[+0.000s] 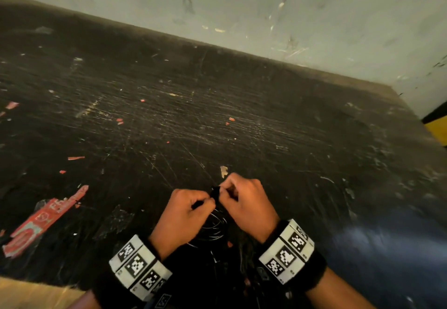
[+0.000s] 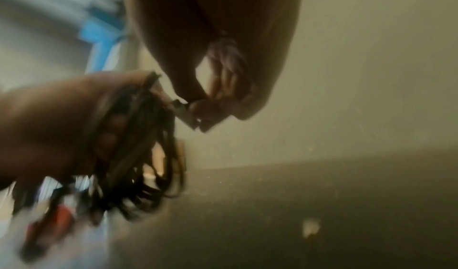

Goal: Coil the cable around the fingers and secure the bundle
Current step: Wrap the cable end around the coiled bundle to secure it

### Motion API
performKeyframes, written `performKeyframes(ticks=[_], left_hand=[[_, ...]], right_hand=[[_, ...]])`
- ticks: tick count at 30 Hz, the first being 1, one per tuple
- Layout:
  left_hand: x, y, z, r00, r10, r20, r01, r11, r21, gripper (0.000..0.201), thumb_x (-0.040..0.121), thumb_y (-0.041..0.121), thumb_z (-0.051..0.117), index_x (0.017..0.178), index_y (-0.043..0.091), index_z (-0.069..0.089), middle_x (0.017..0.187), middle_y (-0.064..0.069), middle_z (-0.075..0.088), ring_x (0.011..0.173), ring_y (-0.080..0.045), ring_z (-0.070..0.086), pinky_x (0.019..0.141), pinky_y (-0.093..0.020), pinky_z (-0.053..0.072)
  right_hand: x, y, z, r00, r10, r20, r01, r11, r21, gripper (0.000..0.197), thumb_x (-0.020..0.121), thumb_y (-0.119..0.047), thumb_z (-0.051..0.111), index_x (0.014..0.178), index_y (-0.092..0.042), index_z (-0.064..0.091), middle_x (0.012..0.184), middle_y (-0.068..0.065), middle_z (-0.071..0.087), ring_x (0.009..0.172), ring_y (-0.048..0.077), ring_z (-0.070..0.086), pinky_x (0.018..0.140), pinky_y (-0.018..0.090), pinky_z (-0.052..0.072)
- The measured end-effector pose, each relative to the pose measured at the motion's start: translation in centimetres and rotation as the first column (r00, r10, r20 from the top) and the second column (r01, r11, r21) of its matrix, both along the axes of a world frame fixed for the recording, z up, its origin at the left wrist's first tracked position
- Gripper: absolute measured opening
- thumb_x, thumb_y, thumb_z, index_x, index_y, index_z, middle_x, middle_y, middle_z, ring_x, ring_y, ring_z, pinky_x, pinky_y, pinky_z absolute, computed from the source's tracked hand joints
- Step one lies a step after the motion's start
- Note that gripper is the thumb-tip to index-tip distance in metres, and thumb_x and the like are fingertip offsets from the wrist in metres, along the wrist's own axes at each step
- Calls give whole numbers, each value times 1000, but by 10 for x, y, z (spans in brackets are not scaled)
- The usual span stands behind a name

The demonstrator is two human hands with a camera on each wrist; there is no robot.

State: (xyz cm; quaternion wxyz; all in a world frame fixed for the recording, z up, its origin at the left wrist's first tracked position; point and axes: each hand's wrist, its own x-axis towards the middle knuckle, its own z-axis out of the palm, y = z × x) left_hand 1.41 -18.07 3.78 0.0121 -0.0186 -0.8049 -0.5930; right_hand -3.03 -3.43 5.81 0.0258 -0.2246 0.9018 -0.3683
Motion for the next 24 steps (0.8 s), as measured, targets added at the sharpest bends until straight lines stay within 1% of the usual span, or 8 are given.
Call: performKeyframes(ticks=[3, 6, 8, 11, 16, 18, 21, 24], left_hand=[[-2, 6, 0, 995, 41, -94, -45, 998, -46, 32, 81, 9, 61, 51, 3, 56, 46, 4, 43, 45, -1, 37, 44, -21, 30], [-5, 6, 3, 982, 154, -110, -151, 988, 33, 33, 82, 5, 60, 50, 8, 60, 45, 7, 47, 45, -1, 40, 44, -18, 33], [-5, 7, 7, 973, 190, -128, -185, 981, 53, 36, 82, 5, 60, 48, 14, 59, 44, 8, 49, 45, -1, 41, 45, -19, 34], [-7, 10, 9, 967, 228, -116, -219, 972, 86, 38, 82, 5, 60, 46, 14, 54, 44, 9, 47, 46, -3, 40, 46, -24, 34], [-17, 1, 23, 960, 235, 153, -279, 845, 456, 27, 85, 3, 53, 61, -7, 61, 60, -13, 53, 61, -23, 49, 57, -34, 40], [-16, 1, 32, 962, 181, 206, -262, 829, 494, 27, 87, 2, 51, 62, -1, 63, 53, -7, 58, 53, -17, 56, 49, -24, 45], [-13, 7, 43, 968, 118, 220, -215, 840, 499, 37, 90, 5, 50, 55, 10, 60, 39, 6, 52, 32, 1, 46, 34, -9, 32], [-14, 5, 45, 962, 187, 200, -265, 819, 509, 46, 90, 13, 53, 44, 18, 55, 38, 8, 46, 34, -1, 41, 35, -10, 29]], right_hand=[[-6, -6, 2, 956, -189, 226, 232, 955, -183, 25, 79, -6, 61, 62, -25, 58, 76, 8, 70, 64, 13, 61, 61, 33, 52], [-8, -11, 11, 857, -190, 479, 393, 841, -371, 16, 84, 1, 55, 76, -11, 62, 74, 13, 67, 46, 10, 57, 48, 24, 48], [-7, -16, 16, 815, -188, 548, 470, 767, -437, 9, 87, 0, 54, 85, -6, 60, 71, 9, 64, 43, 10, 56, 46, 21, 47], [-10, -18, 23, 815, -127, 565, 487, 680, -549, 13, 88, 0, 52, 93, -8, 60, 72, 7, 62, 48, 13, 59, 51, 21, 51], [-12, 4, 40, 835, 271, 479, 159, 715, -681, 29, 83, 13, 53, 107, -1, 62, 83, 3, 66, 79, 16, 69, 78, 22, 56], [-13, 10, 44, 886, 253, 388, 39, 794, -607, 28, 80, 15, 57, 105, 5, 60, 89, 3, 65, 85, 16, 69, 81, 21, 55], [-15, 11, 51, 970, 128, 208, -13, 878, -478, 19, 77, 14, 62, 95, 9, 62, 92, 8, 64, 82, 13, 69, 75, 17, 54], [-17, 15, 64, 998, 22, 62, 9, 889, -458, 21, 79, 8, 65, 83, -13, 66, 90, 8, 64, 70, 11, 69, 65, 18, 53]])
